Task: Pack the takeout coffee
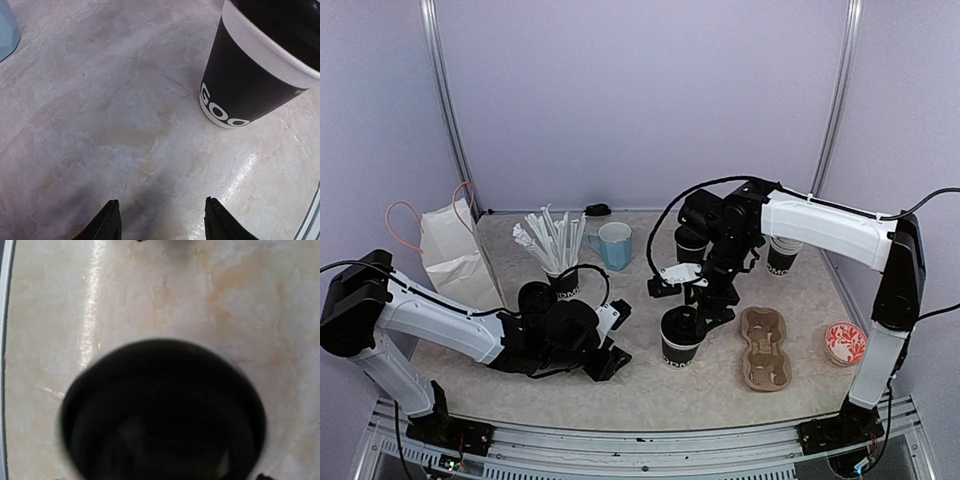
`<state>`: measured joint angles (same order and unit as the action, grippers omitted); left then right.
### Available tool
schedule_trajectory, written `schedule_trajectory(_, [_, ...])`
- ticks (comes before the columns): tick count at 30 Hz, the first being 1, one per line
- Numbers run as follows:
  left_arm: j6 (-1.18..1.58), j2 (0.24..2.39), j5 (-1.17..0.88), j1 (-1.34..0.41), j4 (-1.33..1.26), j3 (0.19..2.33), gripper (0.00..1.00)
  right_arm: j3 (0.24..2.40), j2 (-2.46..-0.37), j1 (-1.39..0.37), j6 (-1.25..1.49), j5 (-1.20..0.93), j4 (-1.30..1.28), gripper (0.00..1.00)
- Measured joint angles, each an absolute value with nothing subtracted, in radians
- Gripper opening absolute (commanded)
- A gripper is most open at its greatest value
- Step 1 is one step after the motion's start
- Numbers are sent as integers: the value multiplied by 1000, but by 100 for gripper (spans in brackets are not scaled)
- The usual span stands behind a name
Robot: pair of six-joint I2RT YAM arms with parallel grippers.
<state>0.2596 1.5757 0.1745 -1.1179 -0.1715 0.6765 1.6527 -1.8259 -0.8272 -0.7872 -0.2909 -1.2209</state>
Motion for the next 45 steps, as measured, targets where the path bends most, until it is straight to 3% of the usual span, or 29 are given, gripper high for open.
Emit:
schedule_trajectory(6, [283, 1576, 164, -1113, -186, 670, 56, 1664, -1829, -829, -781, -297, -1220, 88])
schedule_trajectory(15, [381, 1528, 146, -1043, -192, 654, 55, 1671, -1814, -810, -764, -308, -1192, 87])
schedule_trajectory(23, [485, 1378, 44, -955, -224, 678, 57, 1605, -1695, -604, -624, -453, -1000, 81])
schedule_trajectory(27, [524, 1405, -49, -955, -233, 768, 57, 1491, -1664, -522, -515, -566, -895, 78])
schedule_trajectory(34, [545, 1496, -149, -978, -258, 859, 58, 1300, -1666, -515, -410, -709, -809, 80])
schedule_trajectory(45, [492, 1629, -167, -1017, -202, 954, 57, 1234, -1701, -515, -398, -835, -802, 79])
